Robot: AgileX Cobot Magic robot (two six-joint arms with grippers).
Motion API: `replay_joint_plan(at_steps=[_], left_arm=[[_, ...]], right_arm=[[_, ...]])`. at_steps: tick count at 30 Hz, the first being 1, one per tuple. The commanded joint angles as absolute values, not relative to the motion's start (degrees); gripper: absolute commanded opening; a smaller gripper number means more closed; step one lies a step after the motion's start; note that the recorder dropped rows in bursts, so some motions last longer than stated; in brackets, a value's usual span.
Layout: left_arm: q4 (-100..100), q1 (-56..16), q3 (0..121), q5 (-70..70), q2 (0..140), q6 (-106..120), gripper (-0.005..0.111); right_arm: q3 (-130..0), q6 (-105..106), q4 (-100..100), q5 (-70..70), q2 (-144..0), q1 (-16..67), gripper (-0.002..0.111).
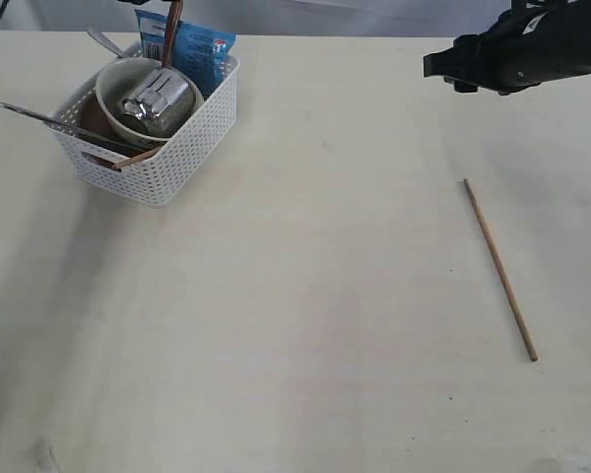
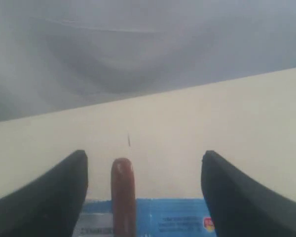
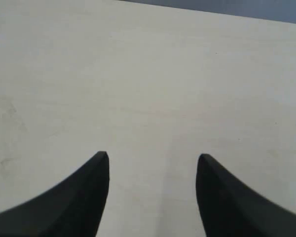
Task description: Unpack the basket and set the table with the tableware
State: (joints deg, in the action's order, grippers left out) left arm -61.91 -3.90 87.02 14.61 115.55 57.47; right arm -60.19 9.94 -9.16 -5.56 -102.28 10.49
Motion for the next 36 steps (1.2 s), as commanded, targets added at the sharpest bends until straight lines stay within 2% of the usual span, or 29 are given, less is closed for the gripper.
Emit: replay_joint_plan(at_steps=[1, 19, 21, 31, 36], left_arm=[[-61.9, -4.1, 88.5, 12.5, 117.4, 57.4, 0.061], [-62.1, -4.8, 91.2, 10.1, 124.0, 57.4, 0.060], [-62.1, -4.8, 91.2, 9.9, 124.0, 57.4, 0.054], [-62.1, -4.8, 91.2, 10.1, 124.0, 57.0, 0.002], [-62.1, -4.8, 91.2, 10.5, 123.9, 57.0, 0.000]], right_arm=[[-60.6, 10.3, -8.9, -5.0, -101.8, 10.1, 0.051], [-60.6, 10.3, -8.9, -4.5, -101.8, 10.1, 0.051], [-60.6, 10.3, -8.9, -4.3, -101.8, 10.1, 0.051], [-60.6, 9.8, -8.9, -3.8, -101.8, 10.1, 0.051], [-60.6, 9.8, -8.9, -3.4, -101.8, 10.1, 0.051]])
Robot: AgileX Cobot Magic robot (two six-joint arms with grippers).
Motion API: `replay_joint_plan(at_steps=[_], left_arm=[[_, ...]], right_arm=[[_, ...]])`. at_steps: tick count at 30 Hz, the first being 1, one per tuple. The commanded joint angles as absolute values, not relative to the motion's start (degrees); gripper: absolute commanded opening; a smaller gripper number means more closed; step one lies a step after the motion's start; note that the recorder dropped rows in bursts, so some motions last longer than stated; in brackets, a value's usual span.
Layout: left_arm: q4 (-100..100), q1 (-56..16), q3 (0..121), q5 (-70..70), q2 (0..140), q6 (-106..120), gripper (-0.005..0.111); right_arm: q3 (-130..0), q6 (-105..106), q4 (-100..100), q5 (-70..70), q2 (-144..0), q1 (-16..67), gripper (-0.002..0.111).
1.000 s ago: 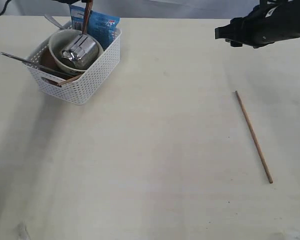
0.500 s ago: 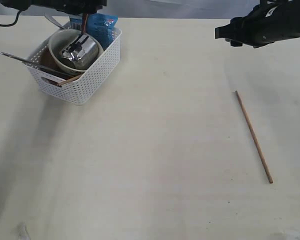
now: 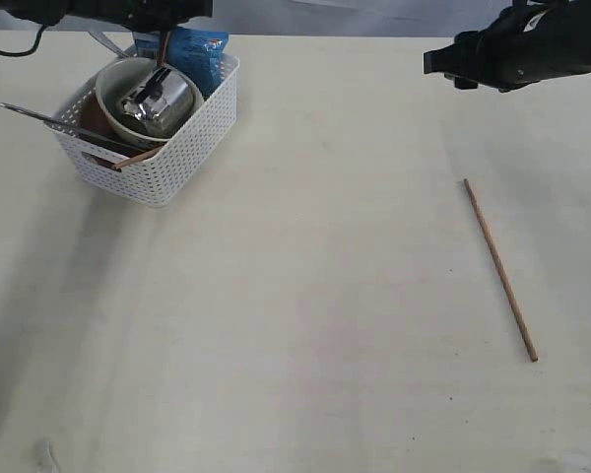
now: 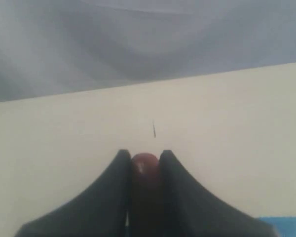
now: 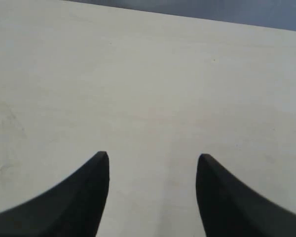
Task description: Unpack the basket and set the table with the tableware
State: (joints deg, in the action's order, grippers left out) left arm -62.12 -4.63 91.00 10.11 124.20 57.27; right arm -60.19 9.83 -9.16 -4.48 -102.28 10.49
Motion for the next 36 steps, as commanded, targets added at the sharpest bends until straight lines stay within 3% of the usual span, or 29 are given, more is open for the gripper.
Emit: replay_joint_plan(at_steps=[1, 36], left_arm=[[-62.1, -4.8, 91.2, 10.5, 123.7, 57.0, 0.000], [-62.1, -4.8, 93.1, 10.3, 112.7, 57.1, 0.000]], right_arm=[[-60.6, 9.8, -8.9, -3.4, -101.8, 10.1, 0.051], [-60.6, 9.8, -8.9, -3.2, -101.8, 10.1, 0.051]])
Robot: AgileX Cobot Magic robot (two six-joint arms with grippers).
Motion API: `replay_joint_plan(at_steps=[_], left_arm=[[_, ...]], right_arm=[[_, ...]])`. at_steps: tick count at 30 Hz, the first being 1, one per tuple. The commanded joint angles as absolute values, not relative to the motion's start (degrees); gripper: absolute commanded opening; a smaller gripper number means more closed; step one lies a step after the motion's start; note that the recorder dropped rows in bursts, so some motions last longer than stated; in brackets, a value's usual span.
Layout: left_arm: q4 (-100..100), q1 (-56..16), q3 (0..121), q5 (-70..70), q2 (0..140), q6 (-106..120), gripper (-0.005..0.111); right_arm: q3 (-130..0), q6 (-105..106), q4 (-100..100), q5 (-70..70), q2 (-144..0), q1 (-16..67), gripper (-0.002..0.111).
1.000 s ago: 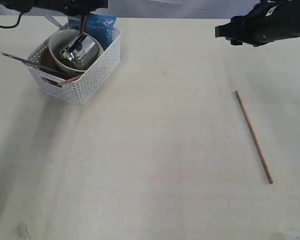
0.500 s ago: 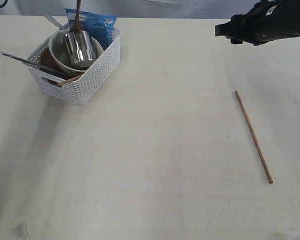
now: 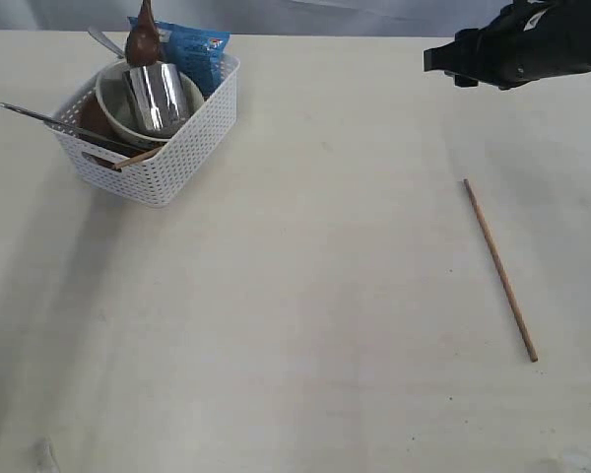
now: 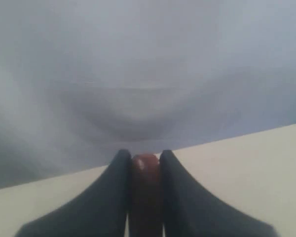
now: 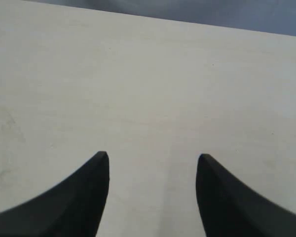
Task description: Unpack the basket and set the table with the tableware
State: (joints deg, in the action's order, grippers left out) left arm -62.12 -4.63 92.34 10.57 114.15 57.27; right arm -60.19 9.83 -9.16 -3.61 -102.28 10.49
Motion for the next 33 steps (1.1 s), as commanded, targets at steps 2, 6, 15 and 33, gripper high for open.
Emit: replay_joint_plan(at_steps=[2, 6, 15, 33], left_arm=[[-62.1, -4.8, 93.1, 10.3, 112.3, 57.0, 0.000], [-62.1, -4.8, 93.1, 10.3, 111.7, 56.1, 0.000], [-62.4, -4.8, 88.6, 16.4, 107.5, 49.5, 0.000], [-99.9, -4.6, 58.3, 39.8, 84.3, 91.6, 0.000]], right_arm=[[-60.6, 9.8, -8.9, -3.2, -101.8, 10.1, 0.051], [-60.6, 9.8, -8.9, -3.1, -101.8, 10.1, 0.051], [-60.6, 10.4, -8.9, -5.1, -101.7, 11.8, 0.051], [-60.5, 67.9, -71.3, -43.9, -92.0, 16.8, 0.051]])
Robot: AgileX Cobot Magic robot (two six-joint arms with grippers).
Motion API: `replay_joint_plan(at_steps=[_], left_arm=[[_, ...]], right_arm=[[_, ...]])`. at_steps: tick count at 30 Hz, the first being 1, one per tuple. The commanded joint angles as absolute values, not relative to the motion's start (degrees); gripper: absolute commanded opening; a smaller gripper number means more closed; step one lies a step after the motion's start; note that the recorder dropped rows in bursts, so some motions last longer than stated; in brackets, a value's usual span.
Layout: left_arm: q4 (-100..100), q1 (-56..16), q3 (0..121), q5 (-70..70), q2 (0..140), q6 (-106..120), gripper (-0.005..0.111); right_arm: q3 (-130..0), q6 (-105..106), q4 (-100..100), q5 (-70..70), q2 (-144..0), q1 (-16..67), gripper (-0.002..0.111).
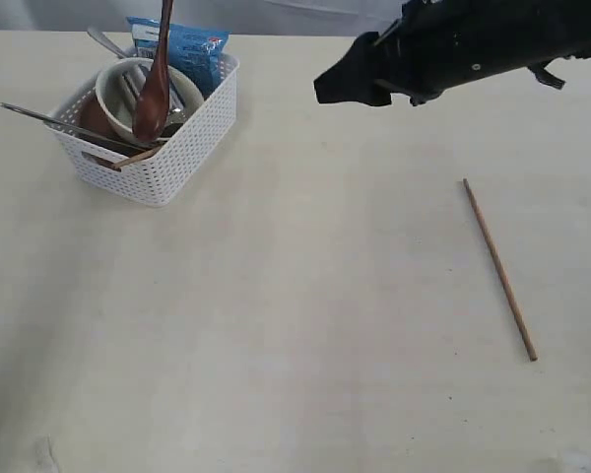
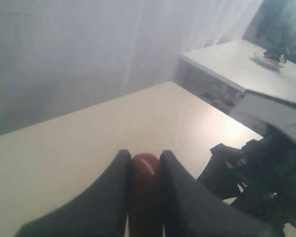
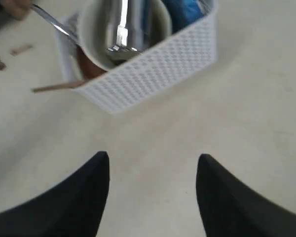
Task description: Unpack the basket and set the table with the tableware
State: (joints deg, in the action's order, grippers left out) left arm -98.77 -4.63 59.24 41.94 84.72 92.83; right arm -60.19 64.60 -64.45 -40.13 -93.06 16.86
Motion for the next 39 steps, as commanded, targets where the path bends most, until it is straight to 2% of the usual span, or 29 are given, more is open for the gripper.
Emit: replay_joint_plan(at_steps=[1, 7, 11, 19, 27, 31, 36, 39], left_arm=[[-99.9, -4.6, 58.3, 38.9, 84.3, 90.6, 0.000], [-99.9, -4.6, 59.1, 30.3, 84.3, 82.2, 0.000], [-99.9, -4.6, 59.1, 24.9, 84.3, 80.0, 0.000], [-99.9, -5.4, 59.1, 26.0, 84.3, 79.0, 0.000], [-99.9, -8.4, 59.1, 24.8, 84.3, 79.4, 0.000], [-99.9, -8.4, 59.1, 19.1, 84.1, 79.4, 0.000], [-99.9, -8.4, 59.6, 10.3, 84.1, 77.7, 0.000], [-99.9, -8.4, 60.0, 8.3, 84.1, 75.6, 0.000]], right_arm=[[-60.5, 67.9, -72.7, -44.0, -91.9, 16.9, 0.051], [-59.6, 73.6, -84.8, -41.0, -91.8, 20.7, 0.051], [-59.0, 85.9, -99.8, -31.7, -92.0, 27.2, 0.051], [-62.7, 90.7, -99.9, -23.5, -94.1, 36.5, 0.051], [-65.1, 89.1, -99.9, -22.4, -95.3, 36.8, 0.051], [-65.3, 86.2, -99.9, -21.1, -95.3, 37.5, 0.051], [-65.2, 88.6, -99.9, 0.0, -95.2, 43.8, 0.051], [-65.9, 91.5, -99.9, 5.6, -95.4, 47.6, 0.052]])
